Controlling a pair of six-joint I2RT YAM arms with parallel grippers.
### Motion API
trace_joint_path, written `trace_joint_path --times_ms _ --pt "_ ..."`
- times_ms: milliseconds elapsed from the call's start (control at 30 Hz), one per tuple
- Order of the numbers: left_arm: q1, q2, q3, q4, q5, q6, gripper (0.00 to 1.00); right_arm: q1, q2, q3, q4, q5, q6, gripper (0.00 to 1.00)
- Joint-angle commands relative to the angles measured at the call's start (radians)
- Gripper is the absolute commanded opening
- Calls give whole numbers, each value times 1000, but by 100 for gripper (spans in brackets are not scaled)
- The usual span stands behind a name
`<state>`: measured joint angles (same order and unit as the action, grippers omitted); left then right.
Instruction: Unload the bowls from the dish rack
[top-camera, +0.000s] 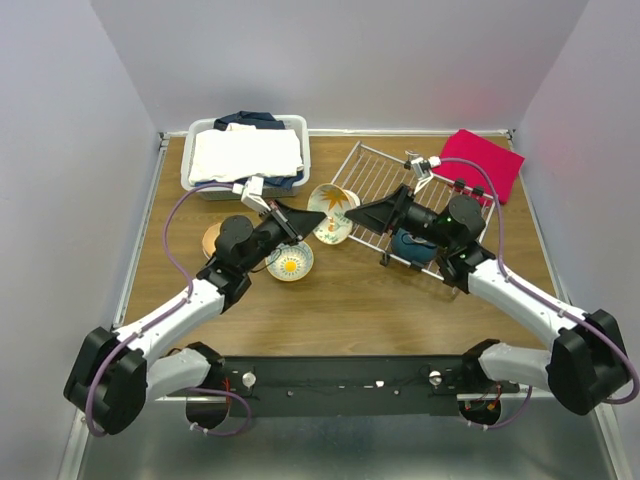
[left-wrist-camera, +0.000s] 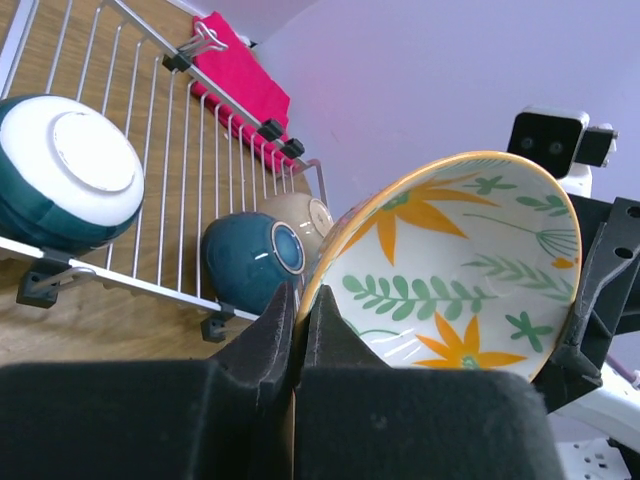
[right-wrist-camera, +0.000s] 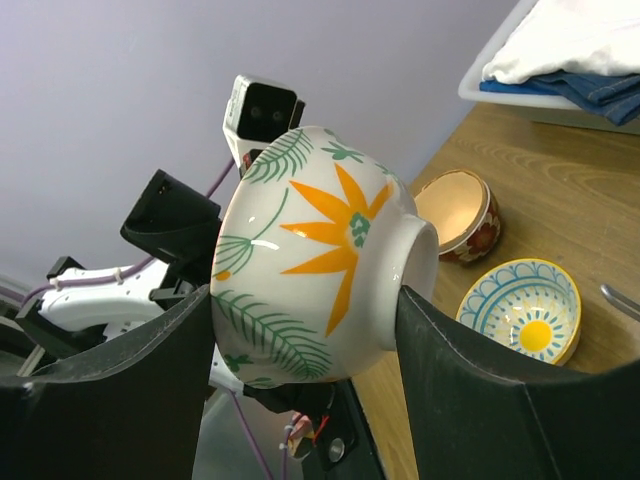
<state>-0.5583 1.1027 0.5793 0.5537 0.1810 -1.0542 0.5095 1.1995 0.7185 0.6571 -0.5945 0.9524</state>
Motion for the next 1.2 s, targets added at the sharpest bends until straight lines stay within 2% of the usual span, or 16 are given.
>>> trace_joint_path --times_ms 0,100,200,400,600,767,933,1167 --pt "-3 -78 4 -127 -86 117 0 14 -58 -5 -80 5 -121 75" --pt "-2 -142 13 -237 -141 193 0 14 -80 4 -155 33 -171 91" --pt "-2 -202 34 -370 -208 270 0 14 -109 24 -250 76 -233 100" --pt "-2 -294 71 -644 -322 381 0 14 -156 82 -472 185 -395 100" --pt "0 -303 88 -831 -391 447 0 14 -178 130 -701 335 -530 100" --pt "0 -250 97 -864 -402 456 0 15 -205 121 -758 383 -570 100" --pt "3 -132 122 -873 -399 448 0 14 -232 104 -786 391 -564 100" --pt "9 -8 143 -838 -406 445 0 12 -271 73 -809 406 -572 100"
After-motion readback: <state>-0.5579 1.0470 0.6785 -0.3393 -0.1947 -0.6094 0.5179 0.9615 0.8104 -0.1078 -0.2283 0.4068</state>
